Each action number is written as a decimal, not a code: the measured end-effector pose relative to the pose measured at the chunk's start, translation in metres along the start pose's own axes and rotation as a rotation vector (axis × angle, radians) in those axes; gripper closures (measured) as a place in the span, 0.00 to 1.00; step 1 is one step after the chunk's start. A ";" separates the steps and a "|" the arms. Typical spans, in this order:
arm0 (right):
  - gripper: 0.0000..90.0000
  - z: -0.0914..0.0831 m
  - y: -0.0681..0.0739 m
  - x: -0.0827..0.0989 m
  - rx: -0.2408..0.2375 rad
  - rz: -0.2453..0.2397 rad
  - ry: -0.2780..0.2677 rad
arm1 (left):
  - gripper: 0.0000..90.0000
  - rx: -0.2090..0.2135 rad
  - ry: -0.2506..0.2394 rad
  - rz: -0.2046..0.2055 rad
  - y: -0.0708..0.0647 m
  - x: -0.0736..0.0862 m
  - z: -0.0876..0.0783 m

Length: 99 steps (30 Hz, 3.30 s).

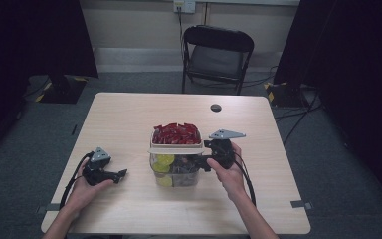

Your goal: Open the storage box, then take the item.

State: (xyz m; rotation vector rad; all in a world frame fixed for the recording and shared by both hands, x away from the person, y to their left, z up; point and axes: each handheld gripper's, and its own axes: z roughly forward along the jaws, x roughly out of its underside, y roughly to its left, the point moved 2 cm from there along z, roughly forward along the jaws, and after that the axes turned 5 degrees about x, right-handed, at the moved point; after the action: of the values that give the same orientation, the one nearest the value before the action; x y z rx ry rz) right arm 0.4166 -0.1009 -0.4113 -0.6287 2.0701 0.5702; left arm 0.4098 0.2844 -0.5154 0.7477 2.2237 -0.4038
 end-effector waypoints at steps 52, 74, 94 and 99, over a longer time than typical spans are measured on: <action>0.15 0.016 -0.017 -0.020 0.001 0.056 -0.008 | 0.18 0.005 -0.011 -0.011 0.002 0.001 -0.002; 0.15 0.013 -0.018 -0.022 -0.006 0.070 -0.007 | 0.28 0.081 -0.175 -0.025 -0.026 -0.028 -0.035; 0.15 0.011 -0.020 -0.023 -0.001 0.065 -0.014 | 0.31 0.198 -0.229 0.048 -0.063 -0.058 -0.045; 0.15 0.010 -0.020 -0.021 0.010 0.059 -0.007 | 0.31 0.232 -0.253 0.052 -0.073 -0.067 -0.049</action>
State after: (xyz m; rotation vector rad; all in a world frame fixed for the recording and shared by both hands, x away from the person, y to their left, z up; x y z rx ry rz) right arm 0.4454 -0.1055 -0.4019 -0.5608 2.0888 0.5941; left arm 0.3745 0.2254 -0.4294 0.8241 1.9367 -0.7000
